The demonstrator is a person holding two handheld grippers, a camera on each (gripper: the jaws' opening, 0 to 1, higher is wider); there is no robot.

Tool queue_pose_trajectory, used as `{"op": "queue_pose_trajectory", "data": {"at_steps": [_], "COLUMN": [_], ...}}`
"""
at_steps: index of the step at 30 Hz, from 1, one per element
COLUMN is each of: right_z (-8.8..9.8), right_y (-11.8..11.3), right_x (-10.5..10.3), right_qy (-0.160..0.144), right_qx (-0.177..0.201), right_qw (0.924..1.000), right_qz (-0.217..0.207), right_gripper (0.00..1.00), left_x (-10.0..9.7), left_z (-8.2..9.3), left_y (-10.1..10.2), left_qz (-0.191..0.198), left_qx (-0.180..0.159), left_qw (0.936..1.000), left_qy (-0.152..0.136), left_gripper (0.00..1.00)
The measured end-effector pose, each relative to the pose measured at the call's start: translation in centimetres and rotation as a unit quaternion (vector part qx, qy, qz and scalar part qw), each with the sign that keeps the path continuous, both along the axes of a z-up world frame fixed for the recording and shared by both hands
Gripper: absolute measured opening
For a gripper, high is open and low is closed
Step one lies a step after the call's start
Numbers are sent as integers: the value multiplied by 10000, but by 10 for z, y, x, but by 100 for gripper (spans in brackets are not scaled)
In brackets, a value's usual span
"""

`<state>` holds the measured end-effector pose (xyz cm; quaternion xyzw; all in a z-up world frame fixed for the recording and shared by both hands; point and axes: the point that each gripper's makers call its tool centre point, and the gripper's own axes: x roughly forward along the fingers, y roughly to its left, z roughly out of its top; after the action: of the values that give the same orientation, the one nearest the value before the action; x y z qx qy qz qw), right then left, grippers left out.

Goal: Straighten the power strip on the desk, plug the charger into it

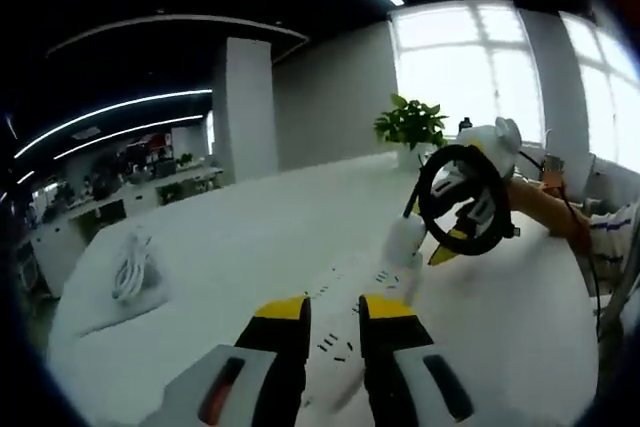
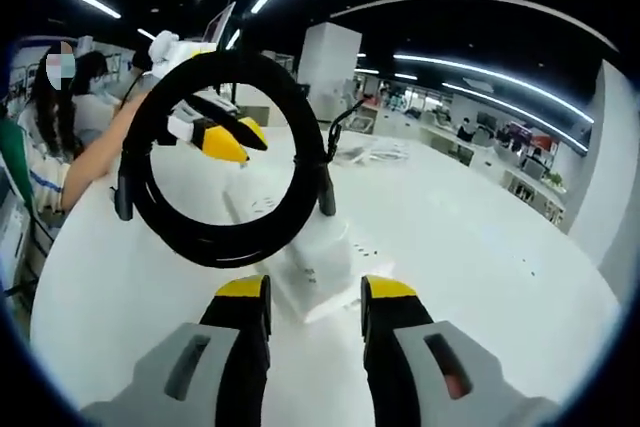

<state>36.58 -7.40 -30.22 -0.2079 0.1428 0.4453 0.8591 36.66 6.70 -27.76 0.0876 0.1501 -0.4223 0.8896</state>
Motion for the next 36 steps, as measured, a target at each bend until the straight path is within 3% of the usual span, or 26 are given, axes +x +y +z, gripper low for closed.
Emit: {"op": "queue_pose_trajectory", "data": {"at_steps": [5, 13, 22, 36], "right_z": [-7, -15, -17, -19], "right_y": [1, 4, 2, 0], "right_x": [2, 2, 5, 9], "right_qy": [101, 246, 289, 378], "right_qx": [-16, -10, 57, 155], "right_qw": [9999, 9997, 9994, 9988], "right_qz": [-42, -84, -167, -285], "right_gripper": [36, 37, 37, 34], "left_x": [-6, -19, -14, -13], "left_z": [-3, -26, -42, -50], "left_y": [16, 29, 40, 34], "left_qz": [25, 3, 193, 152], "left_qx": [206, 611, 1005, 927], "left_qw": [9998, 9974, 9929, 9930], "left_qy": [34, 394, 607, 718], "left_gripper": [21, 21, 24, 25]}}
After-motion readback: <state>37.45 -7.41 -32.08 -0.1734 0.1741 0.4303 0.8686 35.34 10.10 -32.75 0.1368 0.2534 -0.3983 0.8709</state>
